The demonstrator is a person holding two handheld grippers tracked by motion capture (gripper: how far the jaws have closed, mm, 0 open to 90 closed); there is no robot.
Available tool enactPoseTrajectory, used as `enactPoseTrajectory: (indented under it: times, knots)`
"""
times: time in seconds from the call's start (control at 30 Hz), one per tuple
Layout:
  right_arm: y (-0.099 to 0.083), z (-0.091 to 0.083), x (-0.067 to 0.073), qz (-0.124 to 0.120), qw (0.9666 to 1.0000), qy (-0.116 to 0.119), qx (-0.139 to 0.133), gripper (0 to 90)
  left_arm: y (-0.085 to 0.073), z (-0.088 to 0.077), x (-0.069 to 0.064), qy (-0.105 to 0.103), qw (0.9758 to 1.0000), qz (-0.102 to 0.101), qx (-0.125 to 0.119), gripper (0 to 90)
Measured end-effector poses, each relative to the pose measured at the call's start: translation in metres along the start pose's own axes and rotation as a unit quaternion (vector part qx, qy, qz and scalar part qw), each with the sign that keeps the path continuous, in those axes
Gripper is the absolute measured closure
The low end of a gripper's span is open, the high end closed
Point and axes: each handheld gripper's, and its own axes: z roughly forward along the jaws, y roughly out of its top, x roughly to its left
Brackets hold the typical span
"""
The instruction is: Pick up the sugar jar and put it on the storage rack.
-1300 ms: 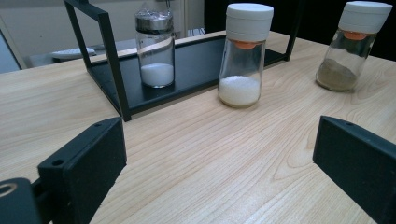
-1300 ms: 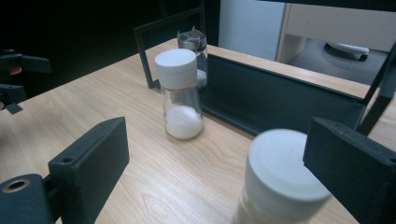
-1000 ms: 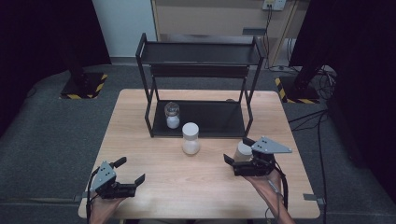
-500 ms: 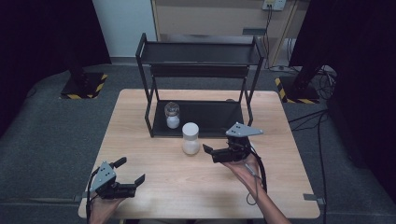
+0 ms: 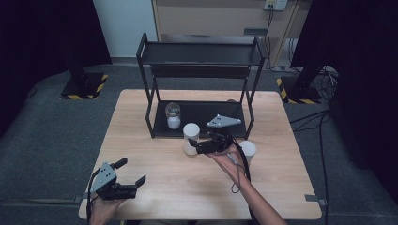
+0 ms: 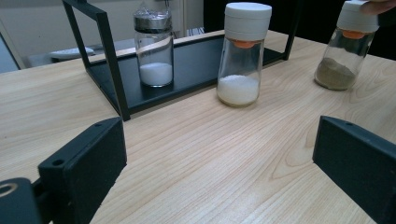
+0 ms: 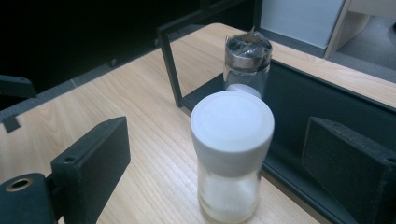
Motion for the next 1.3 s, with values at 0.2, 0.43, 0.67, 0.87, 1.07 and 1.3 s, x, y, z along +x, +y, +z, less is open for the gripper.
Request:
enactPoseTrajectory:
  times: [0.2,0.43,0.67,0.87,1.07,1.3]
  knots:
    - [0.002,0.025,-0.002,0.004,0.9998,-0.001,0.018,9.2,0.0,0.0,0.0,0.0,1.0,-0.001,0.0,1.7]
    - [0.0,0.043,-0.003,0.009,0.9996,-0.005,0.027,13.0,0.0,0.0,0.0,0.0,1.0,0.0,0.001,1.7]
    - [-0.008,0.053,-0.005,-0.005,0.9994,-0.014,0.032,29.6,0.0,0.0,0.0,0.0,1.0,0.0,0.001,1.7]
    - [-0.01,0.053,0.003,-0.018,0.9988,-0.035,0.028,33.7,0.0,0.0,0.001,0.0,1.0,-0.001,0.001,1.7]
    - [0.0,0.05,0.007,-0.029,0.9982,-0.04,0.033,33.8,0.0,0.0,0.001,0.0,1.0,-0.002,0.002,1.7]
    - [0.021,0.041,0.005,-0.033,0.9982,-0.04,0.03,33.8,0.0,0.001,0.001,0.0,1.0,-0.001,0.004,1.8]
